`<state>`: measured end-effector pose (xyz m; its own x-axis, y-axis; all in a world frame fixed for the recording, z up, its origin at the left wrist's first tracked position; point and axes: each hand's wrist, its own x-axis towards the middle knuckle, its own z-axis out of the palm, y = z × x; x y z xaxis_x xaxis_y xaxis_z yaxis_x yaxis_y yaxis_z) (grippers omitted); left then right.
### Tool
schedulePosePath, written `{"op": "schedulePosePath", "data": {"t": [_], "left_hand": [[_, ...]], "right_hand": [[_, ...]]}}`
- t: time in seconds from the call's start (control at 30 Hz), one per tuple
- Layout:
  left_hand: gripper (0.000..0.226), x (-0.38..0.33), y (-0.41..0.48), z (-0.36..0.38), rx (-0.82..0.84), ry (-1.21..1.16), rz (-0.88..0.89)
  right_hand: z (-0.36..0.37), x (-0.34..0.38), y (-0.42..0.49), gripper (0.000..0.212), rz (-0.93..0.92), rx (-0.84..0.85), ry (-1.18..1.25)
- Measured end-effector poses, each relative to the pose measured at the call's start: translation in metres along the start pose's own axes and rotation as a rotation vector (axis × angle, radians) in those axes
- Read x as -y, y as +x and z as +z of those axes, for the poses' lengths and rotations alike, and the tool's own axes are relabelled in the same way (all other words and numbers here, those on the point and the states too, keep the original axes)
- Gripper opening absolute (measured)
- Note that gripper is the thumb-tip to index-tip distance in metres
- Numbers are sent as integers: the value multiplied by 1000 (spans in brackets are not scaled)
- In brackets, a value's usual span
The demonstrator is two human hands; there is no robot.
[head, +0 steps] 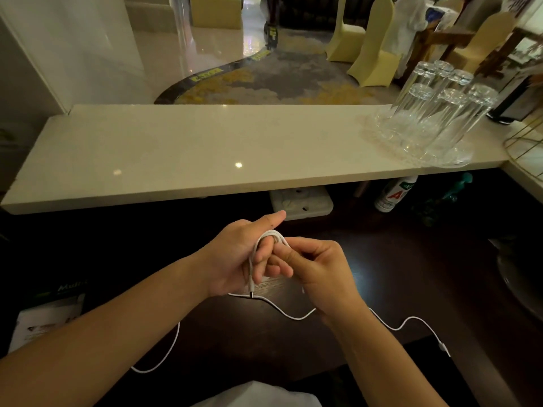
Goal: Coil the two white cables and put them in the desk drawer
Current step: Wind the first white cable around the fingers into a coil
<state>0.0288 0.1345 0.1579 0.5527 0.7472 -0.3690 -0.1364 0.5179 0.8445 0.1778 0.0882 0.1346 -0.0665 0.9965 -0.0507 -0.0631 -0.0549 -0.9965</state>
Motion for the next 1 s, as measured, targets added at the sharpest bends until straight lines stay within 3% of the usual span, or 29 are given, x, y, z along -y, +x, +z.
{"op": "schedulePosePath", "data": {"t": [0.13, 0.2, 0.27, 0.37, 0.43, 0.53, 0.67, 0.8, 0.93, 1.0], "left_hand": [[52, 9, 8, 4, -340, -148, 91], [48, 10, 6, 5, -295, -170, 144], [43, 10, 2, 7, -196, 106, 269], [35, 5, 2, 1, -254, 705, 418], [38, 4, 5, -4, -227, 805, 449], [36, 10, 11, -2, -359, 827, 575], [34, 22, 22, 9, -540, 544, 626], [35, 24, 25, -2, -411, 621, 483], [38, 7, 16, -14, -115, 804, 289], [40, 3, 11, -9, -38, 828, 232]], "right_hand": [[3, 4, 4, 13, -63, -65, -141], [-1, 4, 7, 14, -59, -80, -212], [-9, 6, 11, 18, -56, -93, -268], [-16, 12, 14, 23, -54, -80, -354], [-17, 16, 15, 29, -27, -14, -305], [-14, 13, 14, 34, 33, 10, -89], [8, 2, 9, 27, 4, -97, 2], [-1, 1, 9, 26, 100, -83, 53], [-26, 2, 14, 24, 93, 53, -338], [-27, 3, 14, 24, 94, 120, -375]]}}
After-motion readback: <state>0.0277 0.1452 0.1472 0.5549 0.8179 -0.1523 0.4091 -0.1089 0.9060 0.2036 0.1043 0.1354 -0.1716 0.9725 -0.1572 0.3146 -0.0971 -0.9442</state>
